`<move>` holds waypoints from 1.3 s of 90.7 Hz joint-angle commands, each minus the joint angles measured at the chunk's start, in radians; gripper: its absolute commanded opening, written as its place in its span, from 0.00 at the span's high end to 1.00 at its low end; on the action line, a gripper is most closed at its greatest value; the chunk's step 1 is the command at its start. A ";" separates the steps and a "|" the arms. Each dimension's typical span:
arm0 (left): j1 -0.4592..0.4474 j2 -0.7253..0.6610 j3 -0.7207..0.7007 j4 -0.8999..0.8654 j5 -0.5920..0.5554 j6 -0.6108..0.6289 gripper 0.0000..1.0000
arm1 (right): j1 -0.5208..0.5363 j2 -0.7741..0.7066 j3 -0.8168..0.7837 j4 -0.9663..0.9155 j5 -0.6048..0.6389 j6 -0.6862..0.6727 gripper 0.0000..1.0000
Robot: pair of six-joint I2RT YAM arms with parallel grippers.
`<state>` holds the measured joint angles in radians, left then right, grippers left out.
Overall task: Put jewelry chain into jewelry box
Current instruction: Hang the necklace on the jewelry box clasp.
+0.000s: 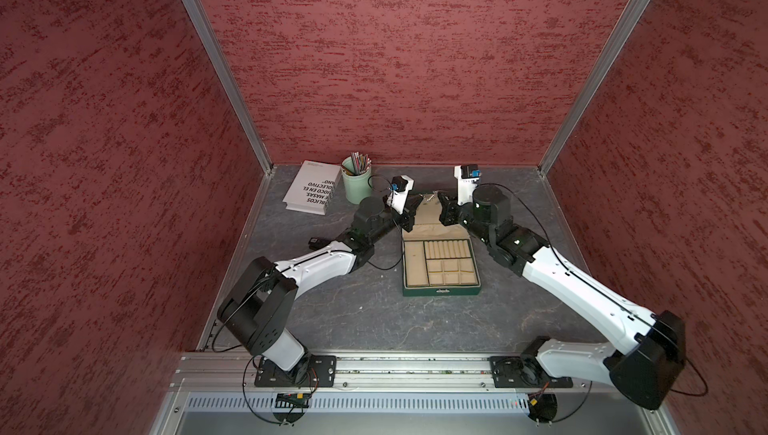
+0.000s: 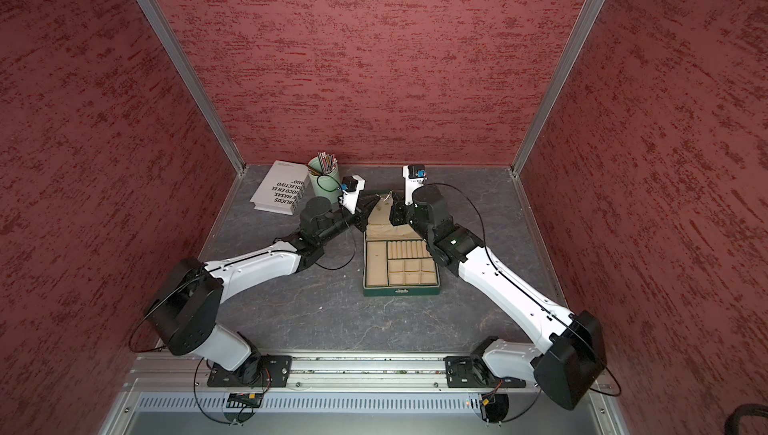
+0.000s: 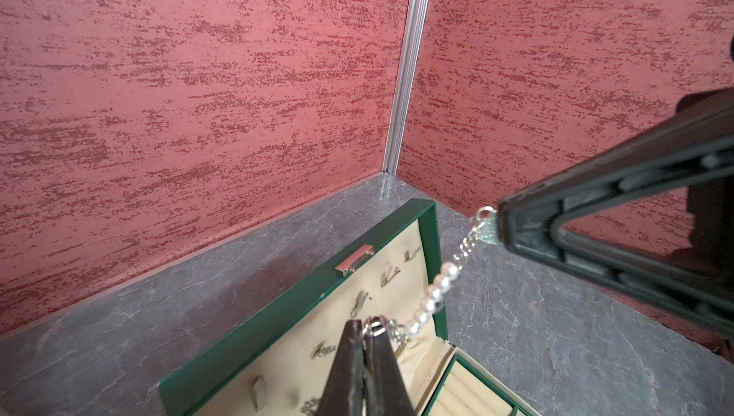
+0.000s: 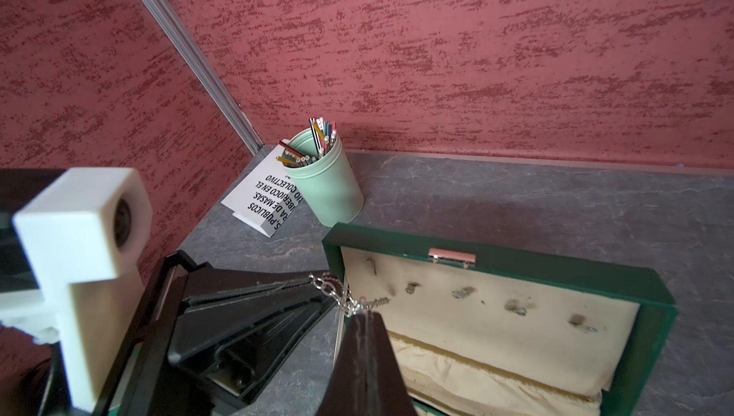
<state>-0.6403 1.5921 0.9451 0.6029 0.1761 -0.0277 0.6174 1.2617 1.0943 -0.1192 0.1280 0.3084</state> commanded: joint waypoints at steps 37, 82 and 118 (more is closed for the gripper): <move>0.024 0.166 0.098 0.048 -0.015 0.026 1.00 | -0.066 0.069 -0.031 0.136 0.009 0.045 1.00; 0.047 0.227 0.099 0.062 0.002 0.011 1.00 | -0.071 0.099 -0.062 0.171 -0.005 0.055 1.00; 0.045 0.224 0.043 0.084 0.001 0.015 1.00 | -0.074 0.107 -0.116 0.203 -0.012 0.091 1.00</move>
<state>-0.5995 1.8271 1.0168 0.6556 0.1791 -0.0174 0.5518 1.3670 0.9985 0.0402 0.1310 0.3748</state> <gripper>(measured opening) 0.051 0.042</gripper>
